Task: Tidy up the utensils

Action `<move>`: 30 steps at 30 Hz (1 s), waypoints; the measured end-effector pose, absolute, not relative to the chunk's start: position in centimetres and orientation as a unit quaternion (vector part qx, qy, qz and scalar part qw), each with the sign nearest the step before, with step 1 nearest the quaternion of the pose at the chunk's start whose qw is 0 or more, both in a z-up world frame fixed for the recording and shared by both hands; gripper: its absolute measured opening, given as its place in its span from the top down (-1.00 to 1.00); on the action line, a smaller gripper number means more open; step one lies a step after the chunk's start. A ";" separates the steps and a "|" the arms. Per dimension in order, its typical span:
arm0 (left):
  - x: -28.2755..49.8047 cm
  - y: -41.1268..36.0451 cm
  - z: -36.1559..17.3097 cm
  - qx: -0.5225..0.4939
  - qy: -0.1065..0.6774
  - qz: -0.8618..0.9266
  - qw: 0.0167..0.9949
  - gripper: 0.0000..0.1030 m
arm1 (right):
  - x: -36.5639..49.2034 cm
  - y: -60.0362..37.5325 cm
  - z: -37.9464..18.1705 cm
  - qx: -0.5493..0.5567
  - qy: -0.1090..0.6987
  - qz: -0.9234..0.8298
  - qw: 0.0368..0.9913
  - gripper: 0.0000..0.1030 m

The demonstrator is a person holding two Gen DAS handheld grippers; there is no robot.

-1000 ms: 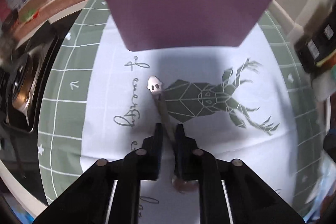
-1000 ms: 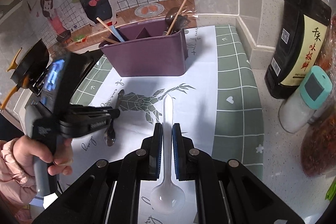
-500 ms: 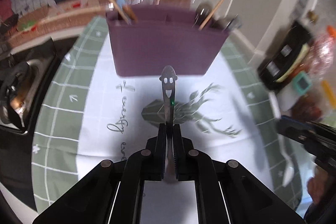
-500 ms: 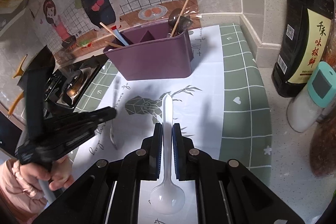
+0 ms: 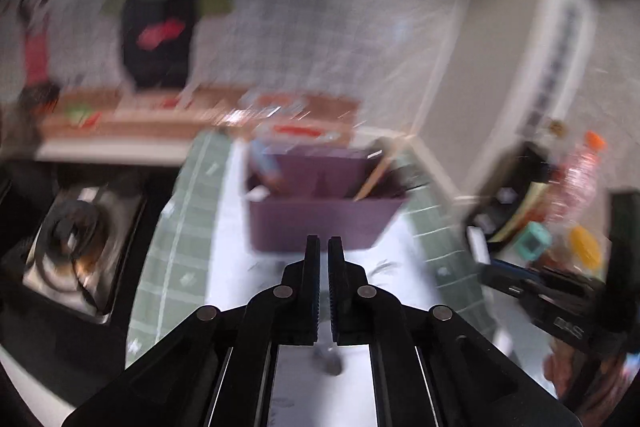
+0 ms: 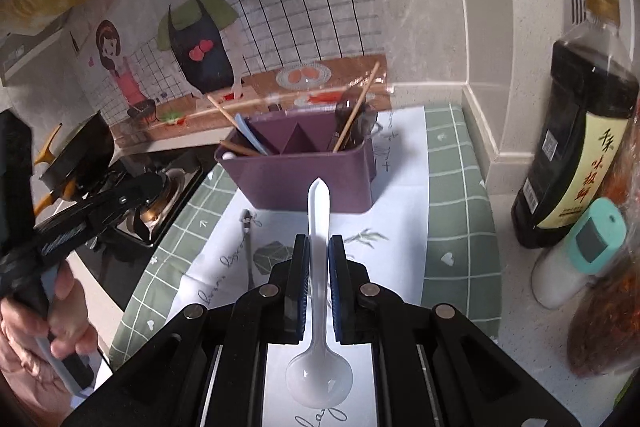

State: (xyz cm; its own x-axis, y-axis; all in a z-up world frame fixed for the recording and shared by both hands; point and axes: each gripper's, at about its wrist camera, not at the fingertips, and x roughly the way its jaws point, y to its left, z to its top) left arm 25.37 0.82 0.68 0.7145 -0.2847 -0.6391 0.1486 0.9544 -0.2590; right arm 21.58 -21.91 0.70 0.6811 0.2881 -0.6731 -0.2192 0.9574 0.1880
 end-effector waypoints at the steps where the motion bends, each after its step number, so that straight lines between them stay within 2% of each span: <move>1: 26.0 1.0 -0.2 -0.101 0.382 -0.111 0.912 0.87 | 21.7 -21.8 0.1 0.042 0.383 0.140 0.912 0.83; 3: 28.0 1.9 -3.4 -0.142 0.454 -0.100 0.874 0.76 | 21.9 -21.7 -1.1 0.036 0.394 0.132 0.909 0.83; 8: 29.9 0.9 -8.6 -0.164 0.526 -0.086 0.830 0.68 | 22.0 -21.7 -4.0 0.032 0.424 0.120 0.897 0.83; 11: 31.0 -0.9 -9.6 -0.129 0.532 -0.080 0.833 0.20 | 21.7 -21.9 -4.7 0.027 0.430 0.116 0.895 0.83; 12: 31.4 -1.6 -9.9 -0.110 0.528 -0.072 0.839 0.17 | 21.7 -22.0 -4.8 0.027 0.431 0.114 0.895 0.83; 19: 33.2 -4.8 -11.6 -0.024 0.545 -0.027 0.838 0.17 | 21.3 -22.8 -5.8 0.023 0.440 0.100 0.892 0.83; 28: 29.1 -5.5 -11.8 0.003 0.559 -0.067 0.826 0.18 | 21.2 -23.7 -5.9 0.037 0.441 0.093 0.892 0.83; 29: 28.7 -5.6 -11.8 0.007 0.552 -0.067 0.831 0.22 | 21.3 -23.7 -6.0 0.038 0.442 0.093 0.891 0.83; 30: 28.4 -5.8 -11.9 0.013 0.543 -0.067 0.837 0.43 | 21.3 -23.6 -6.0 0.040 0.443 0.094 0.891 0.83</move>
